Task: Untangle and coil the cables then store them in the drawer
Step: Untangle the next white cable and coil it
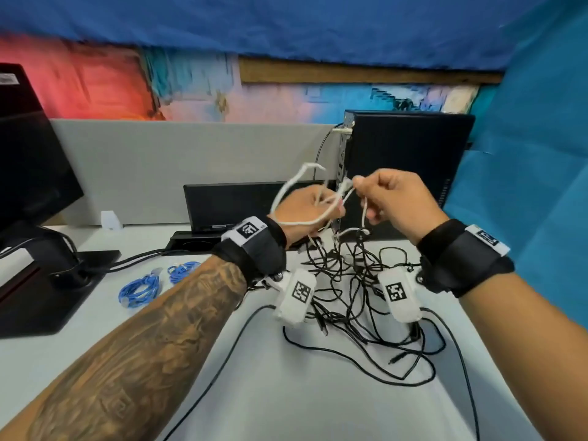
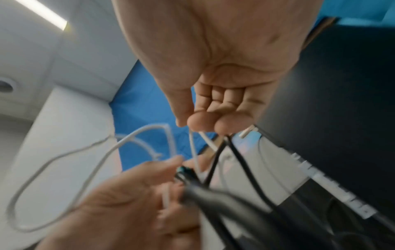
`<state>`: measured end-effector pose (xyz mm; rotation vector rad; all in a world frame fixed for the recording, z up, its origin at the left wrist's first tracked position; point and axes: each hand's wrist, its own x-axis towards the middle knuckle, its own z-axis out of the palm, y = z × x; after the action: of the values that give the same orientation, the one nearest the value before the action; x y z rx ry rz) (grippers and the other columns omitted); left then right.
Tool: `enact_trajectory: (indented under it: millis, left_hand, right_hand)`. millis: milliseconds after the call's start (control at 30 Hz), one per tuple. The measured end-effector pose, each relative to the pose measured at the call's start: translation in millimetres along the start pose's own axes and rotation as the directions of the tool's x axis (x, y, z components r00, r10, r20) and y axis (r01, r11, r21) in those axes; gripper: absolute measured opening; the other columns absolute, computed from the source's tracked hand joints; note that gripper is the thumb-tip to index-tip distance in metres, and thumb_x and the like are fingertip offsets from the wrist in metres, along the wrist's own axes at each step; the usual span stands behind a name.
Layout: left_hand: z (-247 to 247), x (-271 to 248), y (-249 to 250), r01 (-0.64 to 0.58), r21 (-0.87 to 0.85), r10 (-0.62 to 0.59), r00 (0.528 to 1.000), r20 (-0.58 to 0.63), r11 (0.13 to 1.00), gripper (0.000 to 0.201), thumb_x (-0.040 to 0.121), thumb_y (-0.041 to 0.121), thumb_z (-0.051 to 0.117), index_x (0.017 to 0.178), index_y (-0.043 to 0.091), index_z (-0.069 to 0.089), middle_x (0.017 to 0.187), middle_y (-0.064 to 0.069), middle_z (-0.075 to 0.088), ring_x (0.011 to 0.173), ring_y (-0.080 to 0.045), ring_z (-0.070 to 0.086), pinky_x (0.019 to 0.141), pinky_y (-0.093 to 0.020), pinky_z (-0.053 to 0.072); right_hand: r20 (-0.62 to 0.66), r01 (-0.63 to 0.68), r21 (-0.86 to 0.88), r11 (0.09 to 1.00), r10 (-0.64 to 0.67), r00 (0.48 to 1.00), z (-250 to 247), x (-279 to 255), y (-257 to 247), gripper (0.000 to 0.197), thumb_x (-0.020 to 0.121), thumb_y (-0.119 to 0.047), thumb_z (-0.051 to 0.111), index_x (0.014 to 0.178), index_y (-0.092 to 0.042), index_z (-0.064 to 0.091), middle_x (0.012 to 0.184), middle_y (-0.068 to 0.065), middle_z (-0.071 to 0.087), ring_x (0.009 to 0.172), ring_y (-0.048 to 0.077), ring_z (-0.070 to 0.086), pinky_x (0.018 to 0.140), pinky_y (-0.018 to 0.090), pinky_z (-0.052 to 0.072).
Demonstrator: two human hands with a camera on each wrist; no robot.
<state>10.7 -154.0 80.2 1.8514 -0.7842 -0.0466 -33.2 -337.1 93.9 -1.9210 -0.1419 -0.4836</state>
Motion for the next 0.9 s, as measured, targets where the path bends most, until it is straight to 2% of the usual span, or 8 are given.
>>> enact_trajectory:
  millis: [100,200,300,400,500,567,700,900]
  left_hand:
    - [18,2,6,-0.012,0.152,-0.001,0.996,0.086,0.988,0.016,0.094,0.014,0.065,0.091,-0.002,0.066,0.072,0.002,0.058,0.061,-0.005,0.053,0.061,-0.023,0.044]
    - [18,3,5,0.024,0.183,-0.035,0.998,0.059,0.983,0.022,0.091,0.022,0.068,0.069,0.02,0.068,0.061,0.004,0.057,0.054,-0.009,0.048,0.059,-0.028,0.044]
    - [13,4,-1,0.07,-0.034,-0.07,0.997,-0.015,0.997,0.024,0.096,0.015,0.061,0.079,0.0,0.068,0.06,-0.006,0.052,0.049,-0.013,0.042,0.051,-0.027,0.04]
    - [13,2,-2,0.12,-0.339,-0.152,0.986,-0.072,0.933,0.019,0.098,0.003,0.05,0.098,-0.011,0.064,0.055,-0.005,0.049,0.045,-0.012,0.038,0.047,-0.024,0.039]
    - [9,4,-6,0.123,-0.483,-0.192,0.977,-0.095,0.867,0.02,0.101,0.008,0.049,0.104,-0.002,0.066,0.05,0.004,0.049,0.044,-0.01,0.038,0.046,-0.024,0.041]
    - [6,5,-14,0.082,-0.442,-0.165,0.975,-0.152,0.893,0.026,0.101,0.024,0.053,0.097,0.006,0.071,0.061,0.0,0.048,0.052,-0.012,0.044,0.054,-0.025,0.046]
    - [1,7,-29,-0.005,-0.51,-0.151,0.952,-0.266,0.86,0.03,0.094,0.036,0.056,0.085,0.015,0.075,0.068,0.002,0.045,0.055,-0.01,0.042,0.058,-0.027,0.045]
    - [-34,16,3,-0.082,-0.662,-0.168,0.938,-0.305,0.745,0.031,0.107,0.023,0.039,0.092,0.006,0.06,0.062,0.005,0.04,0.04,-0.002,0.036,0.053,-0.02,0.039]
  right_hand:
    - [0.02,0.031,0.008,1.0,-0.031,0.999,10,-2,-11,0.033,0.099,-0.032,0.064,0.075,-0.01,0.063,0.062,0.014,0.061,0.049,0.015,0.055,0.05,0.023,0.049]
    - [-0.034,0.105,-0.014,0.994,-0.105,0.994,11,-5,-10,0.03,0.099,-0.031,0.064,0.076,-0.013,0.067,0.062,0.002,0.065,0.054,0.008,0.058,0.058,0.018,0.05]
    - [-0.001,0.128,-0.005,0.992,-0.128,0.992,16,-12,5,0.016,0.099,-0.035,0.063,0.099,-0.022,0.071,0.095,0.001,0.072,0.084,0.015,0.068,0.079,0.033,0.058]
    - [0.244,-0.023,0.034,0.999,0.014,0.97,26,-25,27,0.03,0.097,-0.058,0.053,0.109,-0.036,0.07,0.109,-0.006,0.073,0.1,0.013,0.069,0.087,0.035,0.055]
    - [0.32,0.017,-0.117,0.993,0.022,0.947,30,-34,45,0.054,0.099,-0.061,0.044,0.108,-0.014,0.07,0.097,0.006,0.074,0.077,0.011,0.061,0.076,0.031,0.05]
    - [0.312,0.046,-0.236,0.971,0.031,0.95,29,-35,53,0.05,0.103,-0.05,0.045,0.104,-0.007,0.07,0.094,0.011,0.071,0.071,0.004,0.057,0.071,0.02,0.049]
    - [0.343,-0.025,-0.376,0.926,0.164,0.925,23,-30,62,0.021,0.104,-0.029,0.055,0.111,-0.021,0.072,0.106,0.0,0.073,0.1,0.016,0.067,0.091,0.03,0.051]
    - [0.385,-0.105,-0.66,0.744,0.454,0.804,8,-43,99,0.049,0.096,-0.028,0.065,0.143,-0.029,0.051,0.137,-0.005,0.057,0.127,0.017,0.054,0.104,0.03,0.041]
